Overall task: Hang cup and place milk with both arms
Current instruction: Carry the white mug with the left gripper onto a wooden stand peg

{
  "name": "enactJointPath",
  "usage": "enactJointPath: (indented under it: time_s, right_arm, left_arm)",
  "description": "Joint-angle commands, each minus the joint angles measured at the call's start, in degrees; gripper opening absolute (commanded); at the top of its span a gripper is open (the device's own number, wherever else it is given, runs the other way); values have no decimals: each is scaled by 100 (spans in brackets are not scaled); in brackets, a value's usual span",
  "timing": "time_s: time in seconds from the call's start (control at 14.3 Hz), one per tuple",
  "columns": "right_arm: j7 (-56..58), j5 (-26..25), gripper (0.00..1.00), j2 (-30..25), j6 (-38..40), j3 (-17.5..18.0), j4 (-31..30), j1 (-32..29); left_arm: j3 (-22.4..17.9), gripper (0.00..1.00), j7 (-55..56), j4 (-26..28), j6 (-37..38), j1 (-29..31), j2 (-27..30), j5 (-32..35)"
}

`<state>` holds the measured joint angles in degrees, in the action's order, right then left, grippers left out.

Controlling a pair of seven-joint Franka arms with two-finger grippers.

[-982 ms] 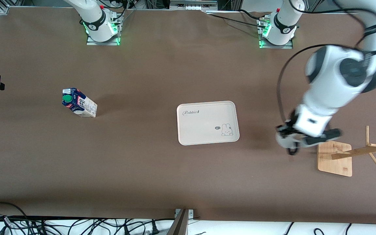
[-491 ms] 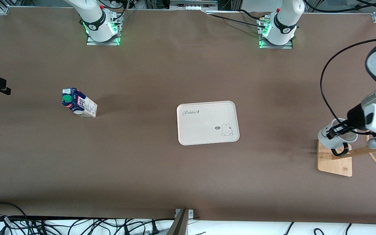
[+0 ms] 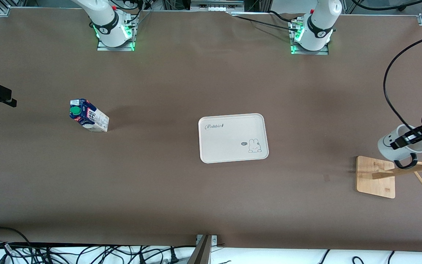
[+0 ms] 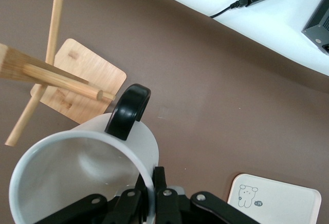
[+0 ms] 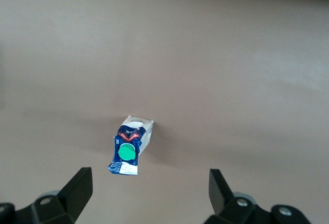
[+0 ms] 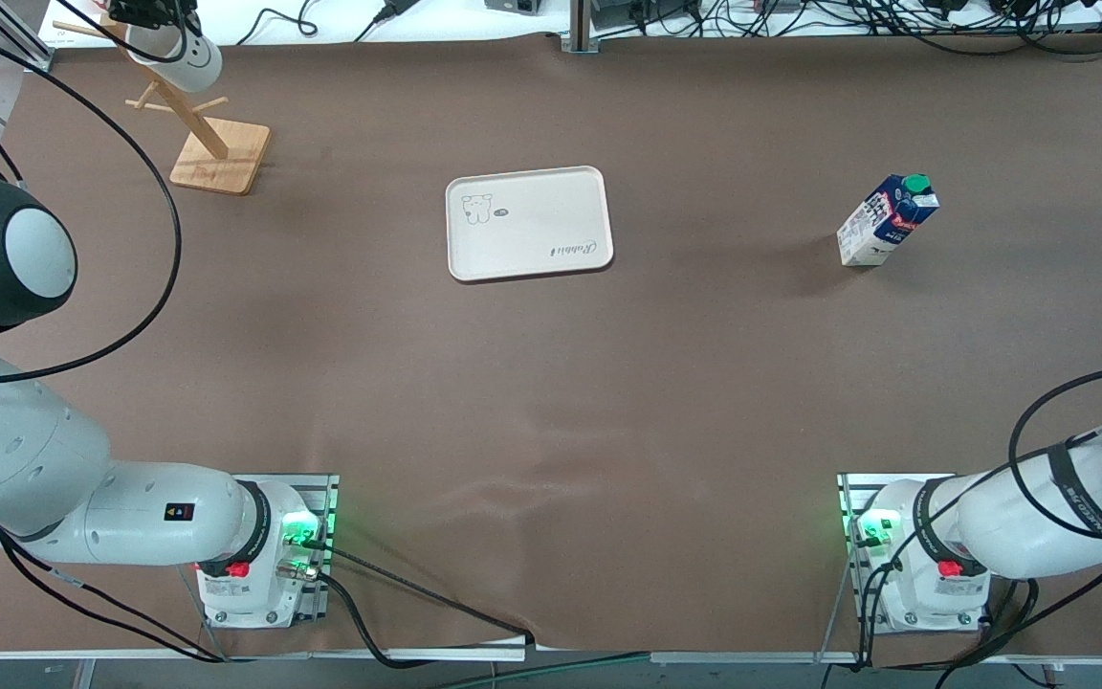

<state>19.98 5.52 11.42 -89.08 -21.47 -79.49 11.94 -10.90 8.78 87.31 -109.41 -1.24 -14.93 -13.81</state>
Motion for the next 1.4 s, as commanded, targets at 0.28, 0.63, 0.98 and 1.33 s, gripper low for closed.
enactJointPath:
  time_s: [0.28,0.63,0.98,1.33]
  right_arm:
    - [-442,-324,100,-421,66,1514,-304,-1247]
    - [-434,-683,100,-395,75,1593,-252,-1186]
    - [-390,-675,100,-377,31,1593,-243,-1142]
    - [-390,-710,100,-368,92,1540,-234,-1168]
  left_arm:
    - [-220,0,-781,-39,-37,27,-176,-131]
    - [-308,0,-1001,-65,-28,220,-282,-149]
    - [-308,0,-1308,-65,-19,282,-291,-131]
    - [-308,0,-1448,-65,7,282,-414,-61]
